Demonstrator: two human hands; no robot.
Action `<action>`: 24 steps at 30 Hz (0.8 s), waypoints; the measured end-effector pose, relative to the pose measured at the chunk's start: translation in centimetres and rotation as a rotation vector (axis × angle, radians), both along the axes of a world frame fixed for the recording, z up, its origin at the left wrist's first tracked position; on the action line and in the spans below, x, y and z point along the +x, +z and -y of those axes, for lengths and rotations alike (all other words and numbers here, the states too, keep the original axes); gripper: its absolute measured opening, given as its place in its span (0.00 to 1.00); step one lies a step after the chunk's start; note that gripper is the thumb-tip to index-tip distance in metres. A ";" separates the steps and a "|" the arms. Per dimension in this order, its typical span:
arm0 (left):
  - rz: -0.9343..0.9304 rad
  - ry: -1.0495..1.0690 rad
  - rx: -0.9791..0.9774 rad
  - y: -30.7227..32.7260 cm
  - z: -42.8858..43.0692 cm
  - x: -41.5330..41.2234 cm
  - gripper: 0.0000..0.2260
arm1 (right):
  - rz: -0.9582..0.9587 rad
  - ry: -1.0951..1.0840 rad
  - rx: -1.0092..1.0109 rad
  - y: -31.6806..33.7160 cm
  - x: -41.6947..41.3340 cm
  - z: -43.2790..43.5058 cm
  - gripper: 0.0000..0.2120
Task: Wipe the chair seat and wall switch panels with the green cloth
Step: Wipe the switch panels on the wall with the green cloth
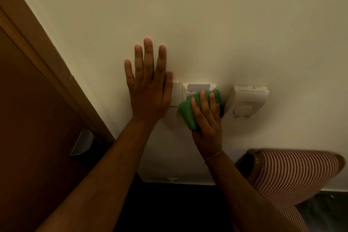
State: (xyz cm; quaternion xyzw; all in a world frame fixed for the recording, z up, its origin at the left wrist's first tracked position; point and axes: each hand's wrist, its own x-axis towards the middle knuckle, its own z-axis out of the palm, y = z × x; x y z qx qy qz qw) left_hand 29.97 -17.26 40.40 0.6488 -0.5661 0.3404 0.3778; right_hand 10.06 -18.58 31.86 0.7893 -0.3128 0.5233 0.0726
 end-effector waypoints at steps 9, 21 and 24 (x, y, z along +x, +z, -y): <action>-0.002 0.022 0.018 0.4 -0.5 -0.2 0.30 | 0.093 0.016 0.026 0.3 0.3 -0.2 0.37; 0.014 -0.011 0.015 0.7 -1.2 0.6 0.28 | 0.038 -0.128 0.034 0.1 2.0 -1.3 0.24; 0.010 0.000 0.001 0.8 -1.4 1.4 0.27 | 0.187 -0.185 0.112 -0.1 2.8 -1.8 0.20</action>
